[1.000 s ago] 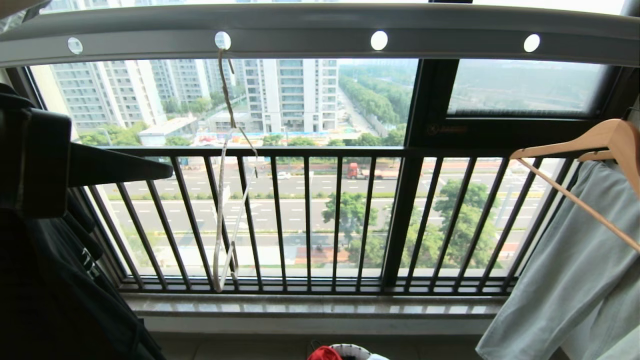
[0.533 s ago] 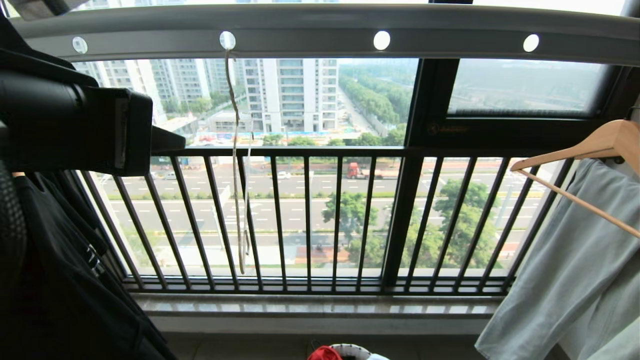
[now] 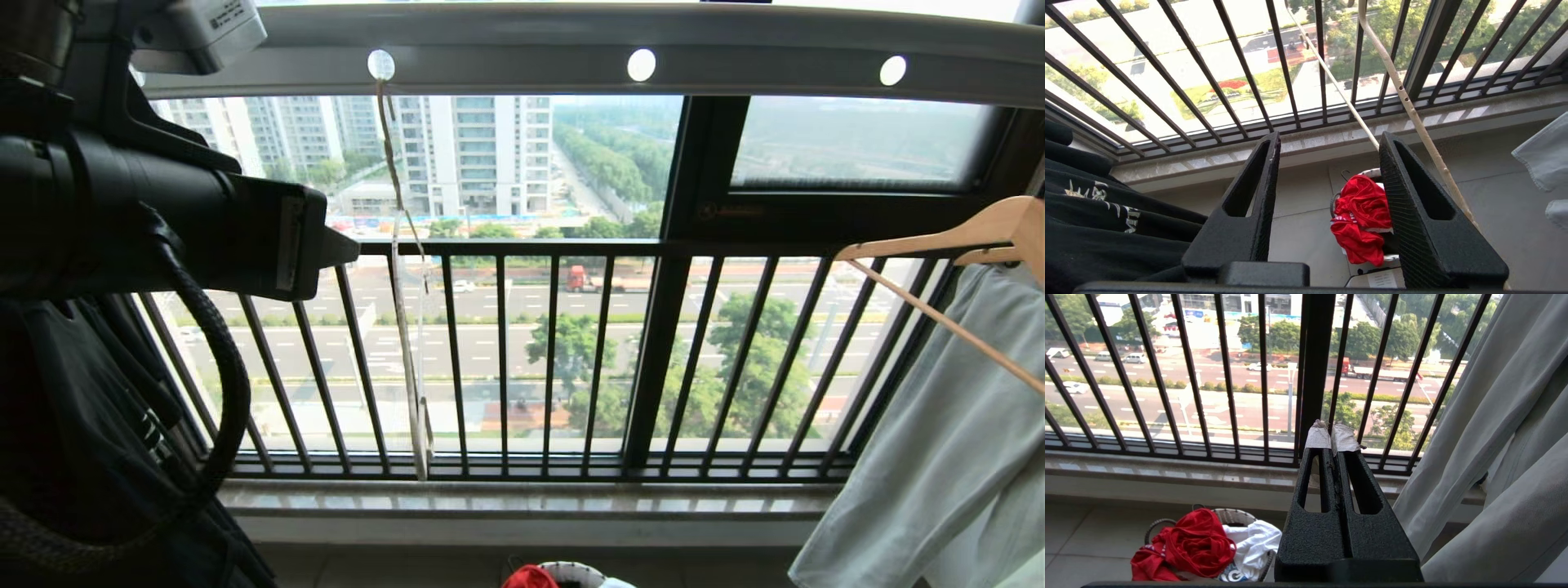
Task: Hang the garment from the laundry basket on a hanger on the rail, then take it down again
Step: Pick up the clothes rack on the clothesline
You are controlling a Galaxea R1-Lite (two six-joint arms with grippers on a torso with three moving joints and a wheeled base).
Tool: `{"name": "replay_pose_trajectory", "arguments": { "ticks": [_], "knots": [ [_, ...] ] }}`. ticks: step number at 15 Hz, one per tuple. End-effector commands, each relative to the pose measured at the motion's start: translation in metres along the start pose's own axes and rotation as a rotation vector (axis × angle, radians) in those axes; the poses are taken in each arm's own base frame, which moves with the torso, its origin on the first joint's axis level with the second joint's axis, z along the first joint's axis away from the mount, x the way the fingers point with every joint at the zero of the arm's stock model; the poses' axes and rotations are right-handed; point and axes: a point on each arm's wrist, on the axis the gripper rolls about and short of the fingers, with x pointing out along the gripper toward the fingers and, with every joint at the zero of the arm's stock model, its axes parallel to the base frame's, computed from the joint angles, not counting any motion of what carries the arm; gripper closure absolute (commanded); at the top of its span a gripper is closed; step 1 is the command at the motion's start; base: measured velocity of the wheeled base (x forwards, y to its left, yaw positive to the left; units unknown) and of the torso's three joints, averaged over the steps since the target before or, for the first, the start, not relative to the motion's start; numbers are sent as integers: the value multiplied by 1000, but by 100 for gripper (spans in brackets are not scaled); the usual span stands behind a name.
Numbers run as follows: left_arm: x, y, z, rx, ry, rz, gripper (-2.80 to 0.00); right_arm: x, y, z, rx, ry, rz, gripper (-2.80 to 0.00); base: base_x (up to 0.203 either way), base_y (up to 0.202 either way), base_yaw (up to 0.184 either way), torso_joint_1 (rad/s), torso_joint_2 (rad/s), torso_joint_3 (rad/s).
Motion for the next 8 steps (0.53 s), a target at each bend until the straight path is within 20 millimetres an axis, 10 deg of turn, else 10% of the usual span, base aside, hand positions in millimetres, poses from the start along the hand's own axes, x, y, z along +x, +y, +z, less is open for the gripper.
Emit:
{"name": "replay_pose_trajectory", "arguments": {
  "ticks": [1, 8],
  "knots": [
    [3, -9, 7, -14, -30, -20, -280, 0, 0, 0, -1, 2, 1, 0, 0, 0, 0, 0, 0, 0],
    [16, -16, 0, -1, 2, 17, -280, 0, 0, 0, -1, 0, 0, 0, 0, 0, 0, 0, 0, 0]
  ]
}}
